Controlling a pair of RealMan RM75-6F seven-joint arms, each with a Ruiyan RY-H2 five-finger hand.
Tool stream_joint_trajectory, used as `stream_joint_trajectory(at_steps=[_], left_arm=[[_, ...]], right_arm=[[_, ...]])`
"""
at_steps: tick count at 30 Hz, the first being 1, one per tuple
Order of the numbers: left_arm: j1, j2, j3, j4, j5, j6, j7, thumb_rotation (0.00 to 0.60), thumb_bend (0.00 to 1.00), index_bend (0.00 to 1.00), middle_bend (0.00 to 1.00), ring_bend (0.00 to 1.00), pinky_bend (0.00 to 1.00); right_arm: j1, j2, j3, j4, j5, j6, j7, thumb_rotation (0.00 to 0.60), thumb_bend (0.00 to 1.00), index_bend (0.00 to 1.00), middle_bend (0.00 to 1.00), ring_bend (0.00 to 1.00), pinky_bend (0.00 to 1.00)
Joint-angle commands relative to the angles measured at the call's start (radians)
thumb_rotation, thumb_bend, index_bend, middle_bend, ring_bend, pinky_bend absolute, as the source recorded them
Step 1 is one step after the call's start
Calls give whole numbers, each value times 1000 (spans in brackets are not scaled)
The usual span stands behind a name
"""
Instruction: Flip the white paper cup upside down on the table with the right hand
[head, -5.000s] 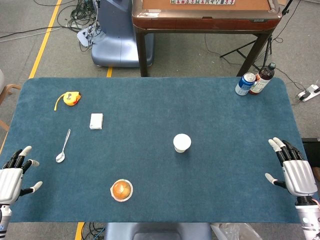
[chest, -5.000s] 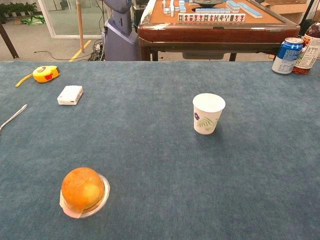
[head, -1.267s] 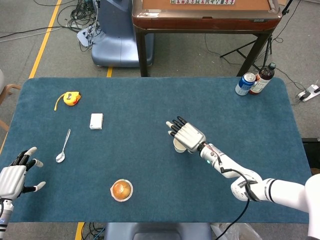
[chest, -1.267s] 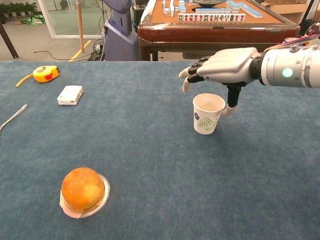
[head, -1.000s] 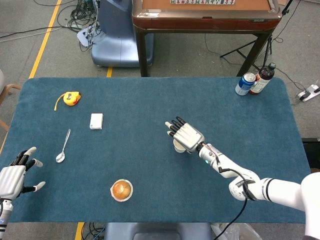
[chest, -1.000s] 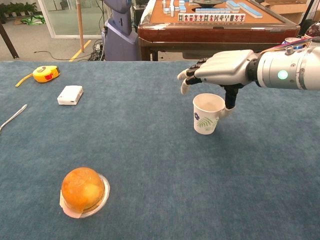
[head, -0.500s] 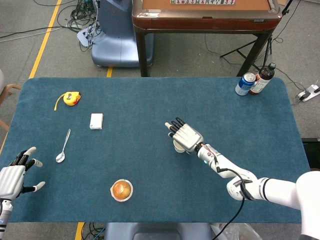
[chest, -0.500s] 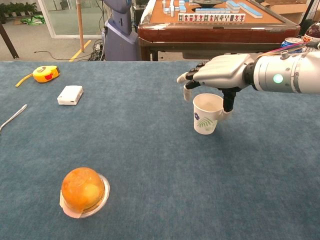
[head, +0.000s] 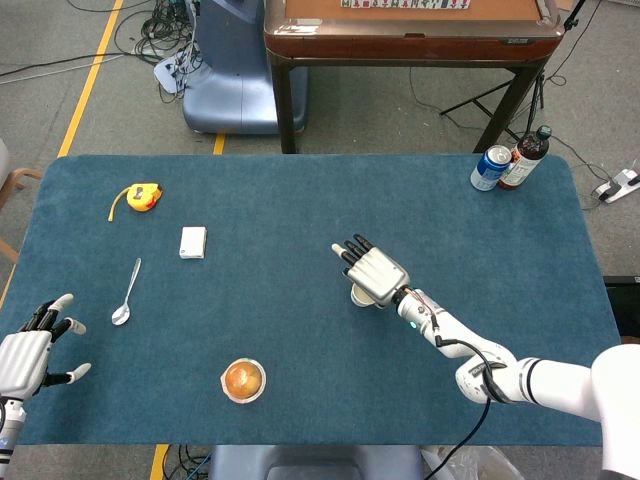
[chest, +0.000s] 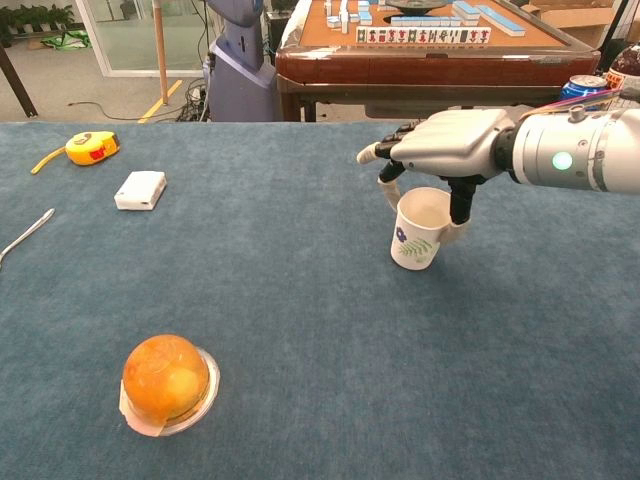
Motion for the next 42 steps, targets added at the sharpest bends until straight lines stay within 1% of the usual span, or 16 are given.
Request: stream_joint_trajectory(at_steps=[1,4,7,12,16,20,23,27,30,33,38,42], left_arm=[[-1,-1,0,0,0,-1,2,600,96,417,91,83,278],[-1,-1,2,-1,3,-1,4,600,96,417,91,82,278],[0,-1,5,-3,9,2,7,600,96,417,90,82,278],[0,-3,9,-8,19,6,16,600,96,417,91,82,278],[0,-5,13,-13,29,11,26,600,95,417,91,82,278],[-3,-8,15,-17,32,8,38,600,96,417,91,82,278],[-3,-12,16,-18,33,9,48,600,96,417,91,83,278],[-5,-16,17,-18,33,7,57,600,96,417,91,82,278],[-5,-18,17,-18,31,6,61,600,96,417,91,82,278],[-6,-18,17,-17,29,3,62,600,96,417,91,82,278],[-7,-18,17,-17,29,4,60,600,96,417,91,82,278],[-6,-17,18,-18,31,6,58,600,96,417,91,82,278]], right_arm=[[-11,17,0,-21,-3,12,14,600,0,457,19,0,0],[-37,50,3,-63,-12,43,53,600,0,457,21,0,0],[-79,82,6,-99,-32,87,125,600,0,457,30,0,0],[-163,110,1,-105,-81,148,314,600,0,457,33,0,0],[-223,98,-7,-51,-132,191,485,600,0,457,37,0,0],[-273,65,-14,33,-186,215,706,600,0,457,37,0,0],[-299,31,-23,116,-229,242,813,600,0,457,46,0,0],[-323,-18,-31,206,-266,267,917,600,0,457,50,0,0],[-334,-52,-36,263,-289,280,974,600,0,457,50,0,0],[-341,-84,-42,315,-310,290,1001,600,0,457,51,0,0],[-349,-125,-45,376,-327,294,1037,600,0,457,52,0,0],[-355,-140,-48,405,-335,296,1041,600,0,457,52,0,0]])
